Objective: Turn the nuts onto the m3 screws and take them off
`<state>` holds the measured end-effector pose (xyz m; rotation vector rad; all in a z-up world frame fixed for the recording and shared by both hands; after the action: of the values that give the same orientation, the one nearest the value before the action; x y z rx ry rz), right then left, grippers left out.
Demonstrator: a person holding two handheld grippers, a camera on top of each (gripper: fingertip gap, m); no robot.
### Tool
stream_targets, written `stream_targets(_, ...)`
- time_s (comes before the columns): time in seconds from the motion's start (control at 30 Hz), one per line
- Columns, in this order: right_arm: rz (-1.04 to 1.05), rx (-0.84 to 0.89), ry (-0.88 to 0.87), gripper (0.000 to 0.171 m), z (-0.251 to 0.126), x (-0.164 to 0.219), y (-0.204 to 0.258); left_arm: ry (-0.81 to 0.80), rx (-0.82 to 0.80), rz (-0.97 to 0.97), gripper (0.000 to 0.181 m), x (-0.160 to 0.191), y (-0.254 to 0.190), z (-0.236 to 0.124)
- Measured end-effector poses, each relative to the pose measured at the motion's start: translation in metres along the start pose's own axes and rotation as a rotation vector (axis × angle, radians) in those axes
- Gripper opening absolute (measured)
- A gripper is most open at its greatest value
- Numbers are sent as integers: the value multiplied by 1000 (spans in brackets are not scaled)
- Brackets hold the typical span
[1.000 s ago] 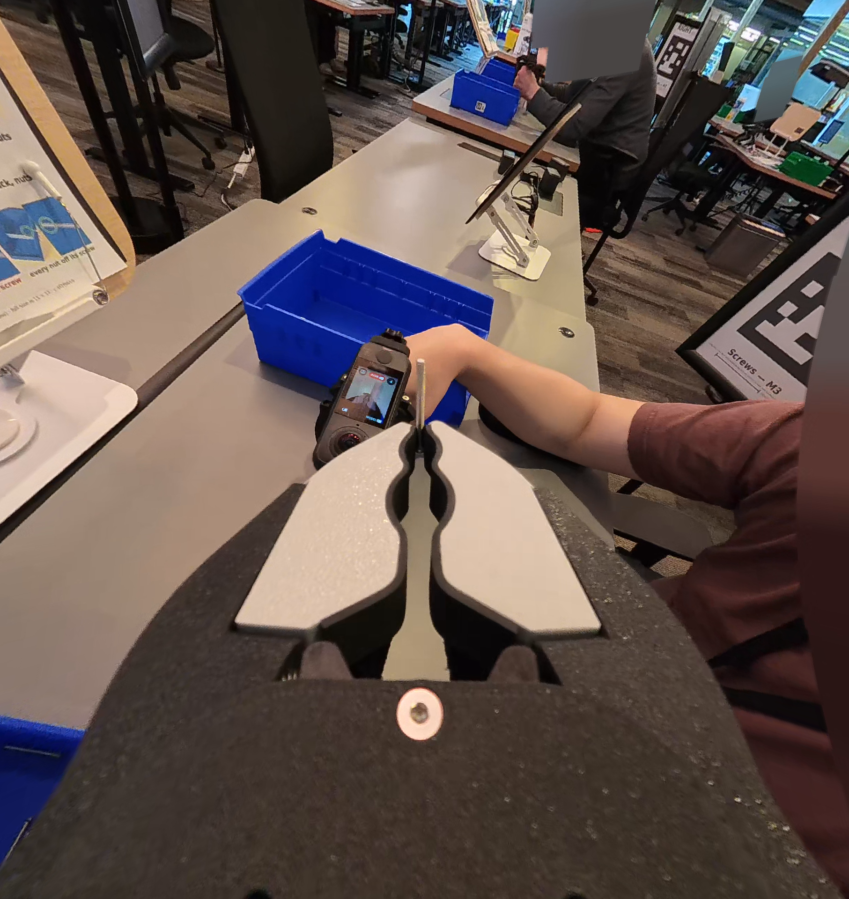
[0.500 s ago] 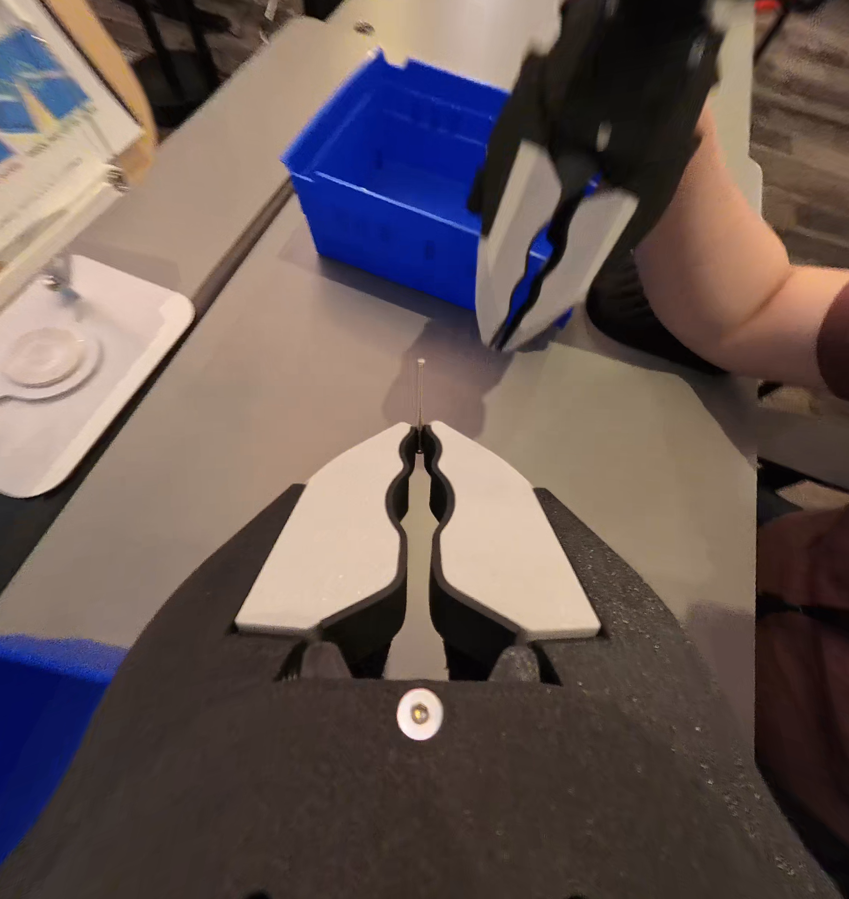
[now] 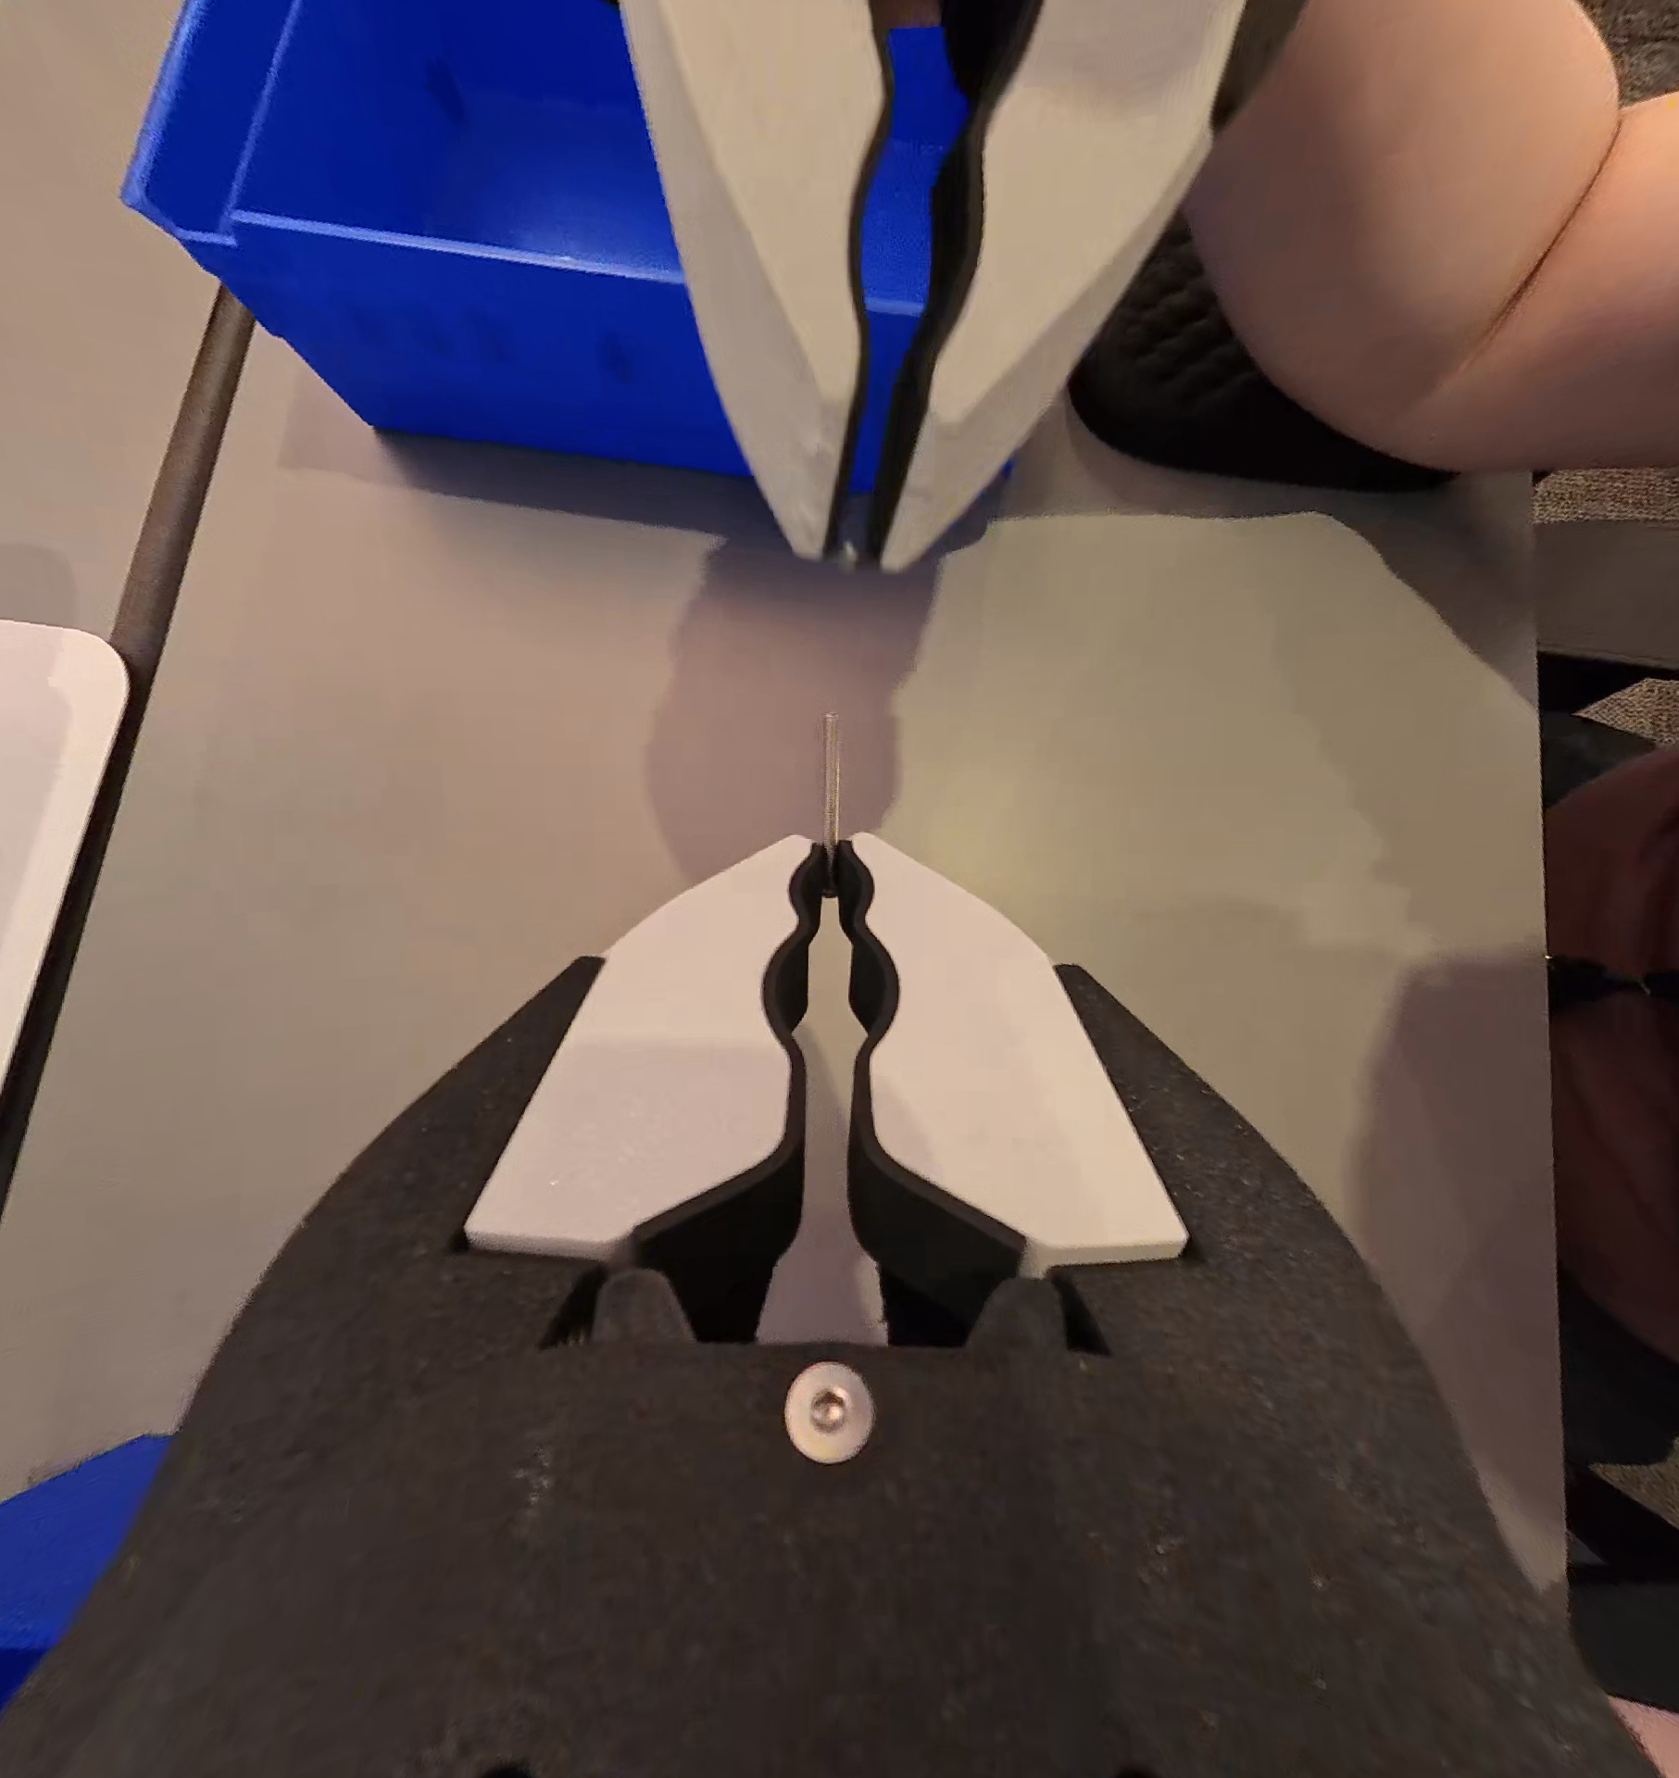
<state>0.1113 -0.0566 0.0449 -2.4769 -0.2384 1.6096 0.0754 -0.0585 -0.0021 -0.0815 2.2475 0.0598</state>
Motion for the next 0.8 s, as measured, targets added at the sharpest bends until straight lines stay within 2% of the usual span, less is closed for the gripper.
stream_targets(0.17, -60, -9, 94, 6, 16, 12, 5, 17, 2, 3, 2, 3, 0, 2)
stream_targets(0.8, -70, -67, 114, 6, 21, 20, 11, 34, 44, 6, 2, 5, -6, 13)
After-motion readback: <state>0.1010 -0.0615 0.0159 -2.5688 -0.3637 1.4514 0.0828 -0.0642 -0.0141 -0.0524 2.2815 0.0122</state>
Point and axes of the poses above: each gripper's, where its closed fingertips meet, z out along the fingers, x out of its underside, y = z × x across the jaws, the point moved 1 cm from there along -z, back along the fingers, and after that the axes turned 9 degrees about -y, right-handed, at the moved point
